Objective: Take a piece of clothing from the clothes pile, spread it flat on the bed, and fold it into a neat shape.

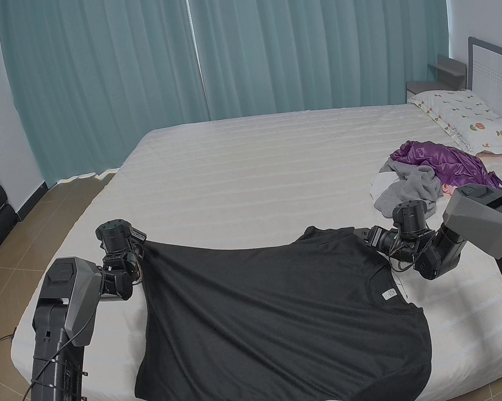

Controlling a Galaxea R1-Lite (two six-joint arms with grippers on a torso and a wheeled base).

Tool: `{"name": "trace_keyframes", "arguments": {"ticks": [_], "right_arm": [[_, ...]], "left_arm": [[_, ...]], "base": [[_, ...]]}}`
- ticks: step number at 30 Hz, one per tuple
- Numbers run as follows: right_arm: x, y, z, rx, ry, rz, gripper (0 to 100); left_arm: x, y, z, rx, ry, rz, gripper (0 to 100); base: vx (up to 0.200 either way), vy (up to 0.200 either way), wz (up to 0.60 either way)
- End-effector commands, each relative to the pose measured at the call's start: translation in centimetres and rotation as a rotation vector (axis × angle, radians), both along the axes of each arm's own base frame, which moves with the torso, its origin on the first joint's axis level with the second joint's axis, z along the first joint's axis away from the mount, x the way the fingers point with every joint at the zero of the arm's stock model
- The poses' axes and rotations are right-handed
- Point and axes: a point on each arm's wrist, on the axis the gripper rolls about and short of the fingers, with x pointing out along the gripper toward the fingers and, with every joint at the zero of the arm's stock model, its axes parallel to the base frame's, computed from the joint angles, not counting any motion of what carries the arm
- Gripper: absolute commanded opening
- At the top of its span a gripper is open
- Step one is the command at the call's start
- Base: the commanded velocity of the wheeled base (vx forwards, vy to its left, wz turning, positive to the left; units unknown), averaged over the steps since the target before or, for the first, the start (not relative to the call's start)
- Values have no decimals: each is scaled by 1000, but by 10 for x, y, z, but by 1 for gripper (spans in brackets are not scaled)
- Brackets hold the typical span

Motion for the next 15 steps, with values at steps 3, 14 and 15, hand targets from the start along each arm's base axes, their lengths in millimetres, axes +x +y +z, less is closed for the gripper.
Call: {"name": "trace_keyframes", "arguments": {"ticks": [3,14,15], "right_arm": [[15,6,-8,9,16,30,100],[29,6,-23,16,30,29,100],[29,6,-24,16,28,29,0]], "left_arm": [[-3,-2,-5,0,26,-3,0],[-4,-3,-6,0,32,-3,0],[-4,-3,-7,1,35,-3,0]], "base": [[0,0,0],[0,0,0],[0,0,0]]}}
